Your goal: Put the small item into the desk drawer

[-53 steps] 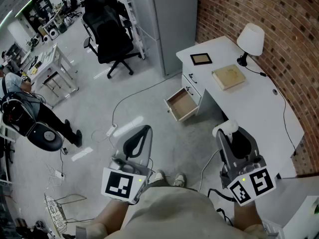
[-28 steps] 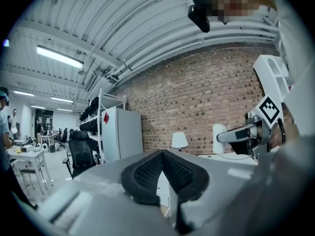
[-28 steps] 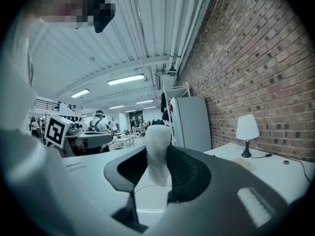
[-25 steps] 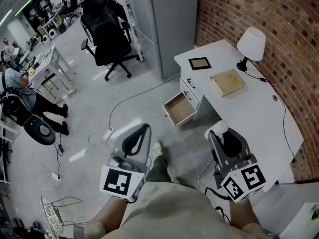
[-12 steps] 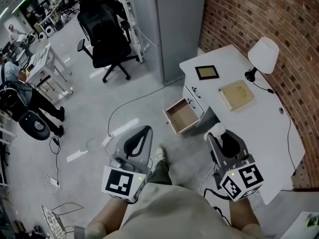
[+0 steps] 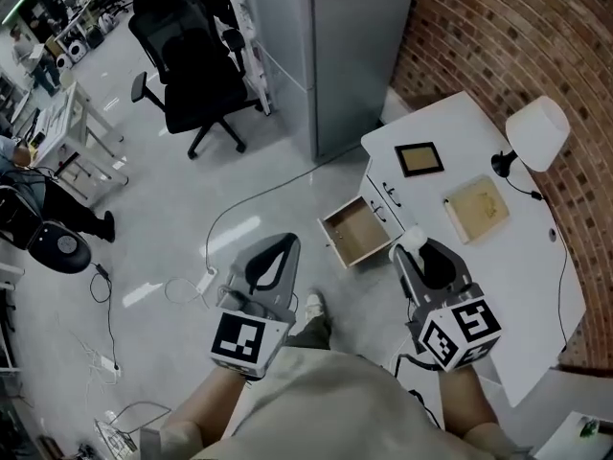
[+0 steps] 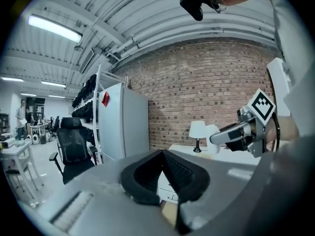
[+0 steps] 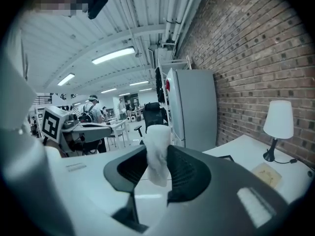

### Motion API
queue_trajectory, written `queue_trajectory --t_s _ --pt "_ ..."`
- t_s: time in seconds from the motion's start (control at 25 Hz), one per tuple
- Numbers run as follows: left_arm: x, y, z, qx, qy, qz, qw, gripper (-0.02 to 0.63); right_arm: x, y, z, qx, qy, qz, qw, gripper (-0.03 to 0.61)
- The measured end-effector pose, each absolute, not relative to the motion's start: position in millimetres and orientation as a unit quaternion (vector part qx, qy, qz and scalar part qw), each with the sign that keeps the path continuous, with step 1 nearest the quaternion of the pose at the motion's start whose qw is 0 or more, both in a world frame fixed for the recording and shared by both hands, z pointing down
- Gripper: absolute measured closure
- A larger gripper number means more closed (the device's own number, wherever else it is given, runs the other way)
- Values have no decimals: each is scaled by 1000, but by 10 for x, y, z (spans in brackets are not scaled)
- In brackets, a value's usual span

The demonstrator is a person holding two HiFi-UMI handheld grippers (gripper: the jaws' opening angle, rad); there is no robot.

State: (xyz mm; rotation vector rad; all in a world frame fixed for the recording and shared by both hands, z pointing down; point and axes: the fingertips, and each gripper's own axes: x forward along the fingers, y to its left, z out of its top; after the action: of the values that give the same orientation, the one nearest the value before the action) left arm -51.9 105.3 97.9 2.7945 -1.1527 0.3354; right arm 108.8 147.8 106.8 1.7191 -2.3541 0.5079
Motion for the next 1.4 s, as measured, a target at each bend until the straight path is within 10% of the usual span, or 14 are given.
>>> queue_trajectory --t_s 1.4 --pt "-354 -780 4508 845 -389 256 262 611 1213 -568 5393 469 -724 384 331 453"
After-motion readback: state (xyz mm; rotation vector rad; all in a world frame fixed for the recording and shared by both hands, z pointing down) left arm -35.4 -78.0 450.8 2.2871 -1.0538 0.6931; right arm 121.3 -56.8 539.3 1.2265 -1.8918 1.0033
